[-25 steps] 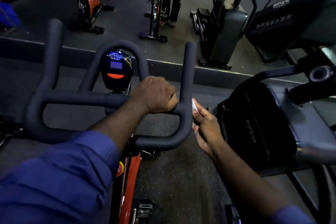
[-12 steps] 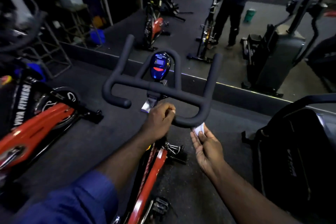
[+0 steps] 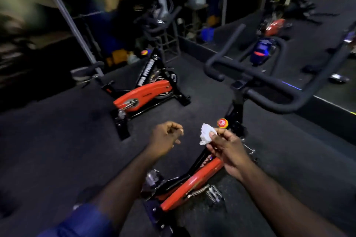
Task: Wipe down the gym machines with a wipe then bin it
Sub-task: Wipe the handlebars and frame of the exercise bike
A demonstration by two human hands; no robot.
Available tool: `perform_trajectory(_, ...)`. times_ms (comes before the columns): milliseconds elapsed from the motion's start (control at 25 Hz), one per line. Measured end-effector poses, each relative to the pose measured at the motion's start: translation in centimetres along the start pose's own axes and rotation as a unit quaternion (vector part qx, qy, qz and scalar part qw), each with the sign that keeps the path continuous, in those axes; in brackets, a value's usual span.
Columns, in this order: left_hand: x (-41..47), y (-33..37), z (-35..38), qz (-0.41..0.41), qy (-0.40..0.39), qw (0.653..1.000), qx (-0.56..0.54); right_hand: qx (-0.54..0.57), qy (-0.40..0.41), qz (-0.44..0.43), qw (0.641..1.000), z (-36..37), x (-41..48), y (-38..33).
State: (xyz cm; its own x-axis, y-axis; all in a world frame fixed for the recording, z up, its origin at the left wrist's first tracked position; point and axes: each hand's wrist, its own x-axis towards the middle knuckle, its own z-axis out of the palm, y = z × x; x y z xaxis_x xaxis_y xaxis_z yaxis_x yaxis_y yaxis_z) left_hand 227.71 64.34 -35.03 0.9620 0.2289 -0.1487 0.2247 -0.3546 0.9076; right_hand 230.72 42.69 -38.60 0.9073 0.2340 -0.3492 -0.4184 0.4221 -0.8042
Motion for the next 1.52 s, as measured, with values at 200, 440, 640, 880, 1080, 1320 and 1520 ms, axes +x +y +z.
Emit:
perform_trajectory(200,-7.1,-3.3,-11.2,-0.051,0.094,0.993,-0.043,-0.112,-0.136,0.020,0.984,11.4,-2.5,4.6)
perform_trajectory(440,-15.5,-10.7,-24.8,-0.056,0.120,0.987,-0.088,-0.224,-0.308,0.052,0.923,27.0,-5.0,14.3)
perform_trajectory(640,-22.3,-20.7,-40.6,-0.071,0.220,0.966,-0.116,-0.337,-0.379,0.056,0.860,42.5,-8.1,26.0)
perform_trajectory(880,-26.6,-26.4,-55.0,-0.085,0.259,0.950,-0.153,-0.495,-0.462,0.017,0.735,58.2,-11.8,32.9)
perform_trajectory(1080,-24.1,-28.2,-61.3,-0.041,0.290,0.936,-0.194,-0.419,-0.391,-0.013,0.819,65.3,-10.9,34.7)
perform_trajectory(1320,-14.6,-29.0,-65.4,-0.054,0.205,0.961,-0.180,-0.364,-0.342,-0.001,0.866,68.2,-2.9,35.5)
perform_trajectory(1520,-1.4,-28.6,-66.9,-0.066,0.167,0.972,-0.150,-0.358,-0.291,-0.015,0.887,68.9,8.3,33.7)
